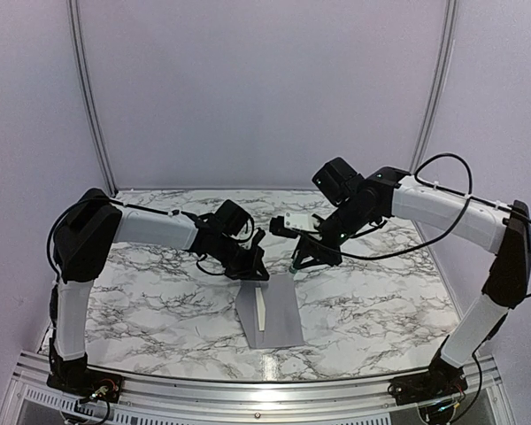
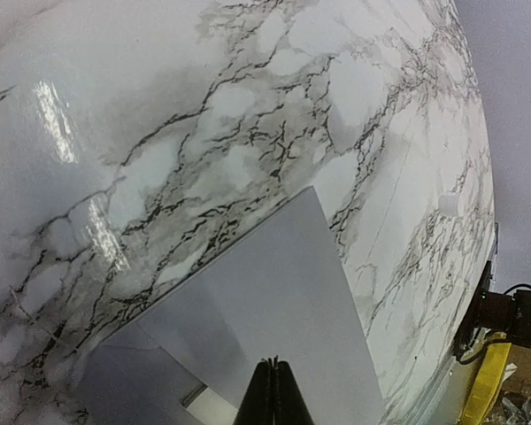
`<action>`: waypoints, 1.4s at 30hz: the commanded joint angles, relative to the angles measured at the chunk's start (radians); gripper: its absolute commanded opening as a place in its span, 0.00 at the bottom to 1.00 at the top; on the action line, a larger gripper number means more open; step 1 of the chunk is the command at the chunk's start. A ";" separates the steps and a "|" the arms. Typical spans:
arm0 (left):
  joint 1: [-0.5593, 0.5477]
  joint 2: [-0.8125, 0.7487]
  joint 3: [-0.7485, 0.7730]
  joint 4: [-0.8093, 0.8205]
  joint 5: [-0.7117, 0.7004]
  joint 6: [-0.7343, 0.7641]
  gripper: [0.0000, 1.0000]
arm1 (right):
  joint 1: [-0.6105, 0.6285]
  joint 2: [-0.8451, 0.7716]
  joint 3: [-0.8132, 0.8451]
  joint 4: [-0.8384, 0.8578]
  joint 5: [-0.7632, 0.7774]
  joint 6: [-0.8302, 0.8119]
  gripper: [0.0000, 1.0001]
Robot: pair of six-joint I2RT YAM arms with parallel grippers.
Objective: Place the letter into the envelope and seal it
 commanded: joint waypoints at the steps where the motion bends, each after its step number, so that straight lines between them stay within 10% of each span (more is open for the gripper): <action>1: 0.002 0.023 0.020 -0.038 0.032 0.025 0.00 | 0.042 0.028 0.023 0.005 0.032 -0.021 0.00; 42: 0.027 0.094 0.015 -0.052 -0.001 0.041 0.00 | 0.113 0.331 0.073 0.121 0.105 -0.018 0.00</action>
